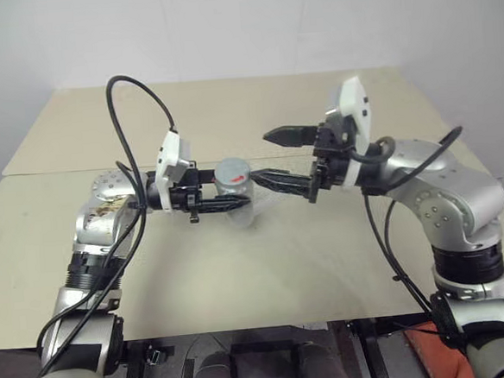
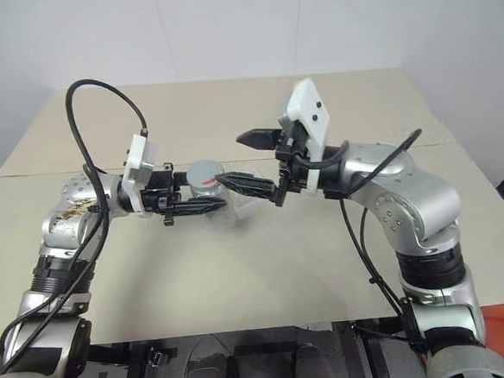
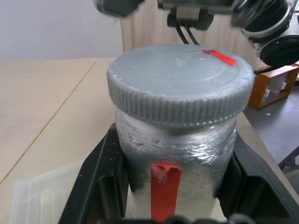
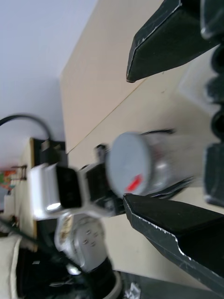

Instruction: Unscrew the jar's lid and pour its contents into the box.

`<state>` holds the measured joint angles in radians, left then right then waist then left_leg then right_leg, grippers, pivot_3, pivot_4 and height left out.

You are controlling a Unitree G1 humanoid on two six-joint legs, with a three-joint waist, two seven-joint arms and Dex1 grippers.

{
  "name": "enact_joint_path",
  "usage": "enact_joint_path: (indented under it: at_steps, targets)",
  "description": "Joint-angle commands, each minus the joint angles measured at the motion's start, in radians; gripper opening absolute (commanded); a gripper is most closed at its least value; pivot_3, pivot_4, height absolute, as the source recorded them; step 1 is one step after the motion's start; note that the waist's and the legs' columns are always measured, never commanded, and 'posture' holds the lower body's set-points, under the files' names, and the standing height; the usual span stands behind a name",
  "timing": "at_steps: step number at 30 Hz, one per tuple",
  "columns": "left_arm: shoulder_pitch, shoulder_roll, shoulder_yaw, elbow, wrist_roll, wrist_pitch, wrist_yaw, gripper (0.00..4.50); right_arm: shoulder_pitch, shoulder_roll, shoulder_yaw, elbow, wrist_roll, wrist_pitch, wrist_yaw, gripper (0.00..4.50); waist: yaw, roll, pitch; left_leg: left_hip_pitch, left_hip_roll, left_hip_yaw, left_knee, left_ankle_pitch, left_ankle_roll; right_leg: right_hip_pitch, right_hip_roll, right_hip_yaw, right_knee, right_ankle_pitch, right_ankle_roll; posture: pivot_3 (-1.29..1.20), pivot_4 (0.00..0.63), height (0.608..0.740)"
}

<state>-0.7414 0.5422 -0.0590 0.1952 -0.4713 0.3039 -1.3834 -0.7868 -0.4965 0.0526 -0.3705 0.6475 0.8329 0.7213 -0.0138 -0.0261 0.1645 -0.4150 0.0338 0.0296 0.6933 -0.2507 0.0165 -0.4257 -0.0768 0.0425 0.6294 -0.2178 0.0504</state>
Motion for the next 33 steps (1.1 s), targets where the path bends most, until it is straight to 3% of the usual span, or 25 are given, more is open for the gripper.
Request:
enact_joint_path:
  at_steps: [1,11,33]
  targets:
    - [-0.026,0.001,0.01,-0.008,-0.001,-0.019,-0.004,2.06,-0.051,0.012,0.014,-0.037,0.012,0.066,-0.051,4.44,0.0,0.0,0.0,0.0,0.0,0.0,0.0,0.0,0.0,0.0,0.0,0.0,0.0,0.0,0.0,0.0,0.15,0.74]
    - [-0.018,0.018,0.011,-0.013,0.003,-0.025,-0.024,2.06,-0.105,0.029,0.067,-0.066,0.025,0.19,-0.094,4.44,0.0,0.0,0.0,0.0,0.0,0.0,0.0,0.0,0.0,0.0,0.0,0.0,0.0,0.0,0.0,0.0,0.15,0.74]
    - [-0.004,0.02,0.013,-0.038,0.003,-0.021,-0.01,2.06,-0.133,0.06,0.104,-0.04,-0.007,0.188,-0.086,4.44,0.0,0.0,0.0,0.0,0.0,0.0,0.0,0.0,0.0,0.0,0.0,0.0,0.0,0.0,0.0,0.0,0.15,0.74]
